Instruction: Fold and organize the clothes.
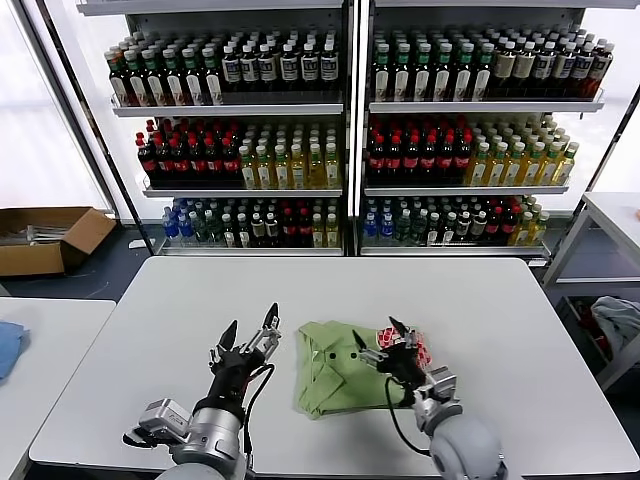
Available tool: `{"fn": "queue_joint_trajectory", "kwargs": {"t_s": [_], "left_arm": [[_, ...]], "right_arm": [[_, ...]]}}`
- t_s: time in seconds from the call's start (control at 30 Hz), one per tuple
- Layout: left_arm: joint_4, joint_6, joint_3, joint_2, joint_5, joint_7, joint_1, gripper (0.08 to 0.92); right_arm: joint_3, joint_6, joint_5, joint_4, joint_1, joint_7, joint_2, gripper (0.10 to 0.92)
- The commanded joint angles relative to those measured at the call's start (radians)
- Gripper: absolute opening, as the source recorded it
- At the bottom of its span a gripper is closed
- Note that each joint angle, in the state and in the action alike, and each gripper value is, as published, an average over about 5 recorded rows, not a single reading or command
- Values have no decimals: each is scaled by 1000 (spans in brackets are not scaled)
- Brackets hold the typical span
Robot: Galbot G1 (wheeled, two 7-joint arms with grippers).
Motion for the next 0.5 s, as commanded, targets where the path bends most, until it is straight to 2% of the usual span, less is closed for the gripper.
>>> {"fn": "queue_joint_trajectory", "kwargs": {"t_s": [0.03, 0.5], "left_arm": [[20, -19, -33, 30, 69, 54, -2, 823], [135, -231, -171, 120, 415, 233, 51, 823]], "right_arm": [[327, 111, 101, 119, -196, -86, -45, 823], [504, 195, 134, 24, -303, -176, -34, 823]]}}
